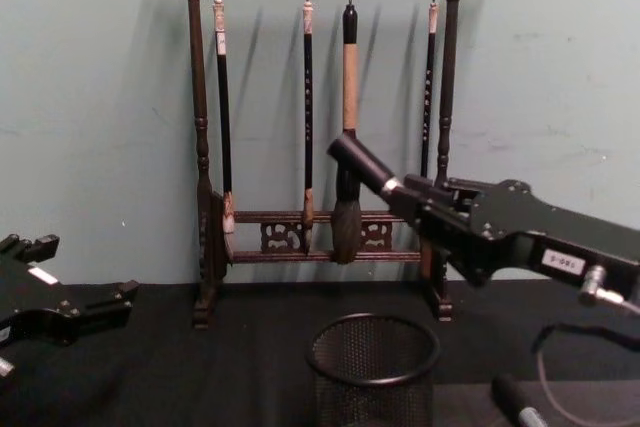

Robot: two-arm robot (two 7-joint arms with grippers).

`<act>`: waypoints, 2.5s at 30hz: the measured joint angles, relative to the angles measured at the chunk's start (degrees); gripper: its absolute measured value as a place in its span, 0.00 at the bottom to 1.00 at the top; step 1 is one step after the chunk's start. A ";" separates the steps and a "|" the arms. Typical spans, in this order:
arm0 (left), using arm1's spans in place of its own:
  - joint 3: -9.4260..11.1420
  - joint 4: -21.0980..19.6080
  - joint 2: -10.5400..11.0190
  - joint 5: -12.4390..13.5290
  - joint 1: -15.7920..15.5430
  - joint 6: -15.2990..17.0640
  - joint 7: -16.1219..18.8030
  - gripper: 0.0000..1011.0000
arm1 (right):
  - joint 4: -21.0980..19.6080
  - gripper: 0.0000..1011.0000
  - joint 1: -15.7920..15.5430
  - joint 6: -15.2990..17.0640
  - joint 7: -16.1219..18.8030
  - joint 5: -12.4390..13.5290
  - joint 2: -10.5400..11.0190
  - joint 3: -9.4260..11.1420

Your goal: Pick up the water-based marker from the table and place it into the pen holder.

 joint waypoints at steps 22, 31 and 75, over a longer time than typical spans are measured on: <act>0.00 0.00 0.00 0.00 0.00 0.00 0.00 1.00 | 5.53 0.19 2.47 0.57 0.99 1.81 -2.63 -6.35; 0.00 0.00 0.00 0.00 0.00 0.00 0.00 1.00 | 7.36 0.19 2.92 0.78 0.52 1.84 -3.22 -7.04; 0.00 0.00 0.00 0.00 0.00 0.00 0.00 1.00 | 7.94 0.99 2.57 1.20 -0.24 1.28 -3.45 -7.43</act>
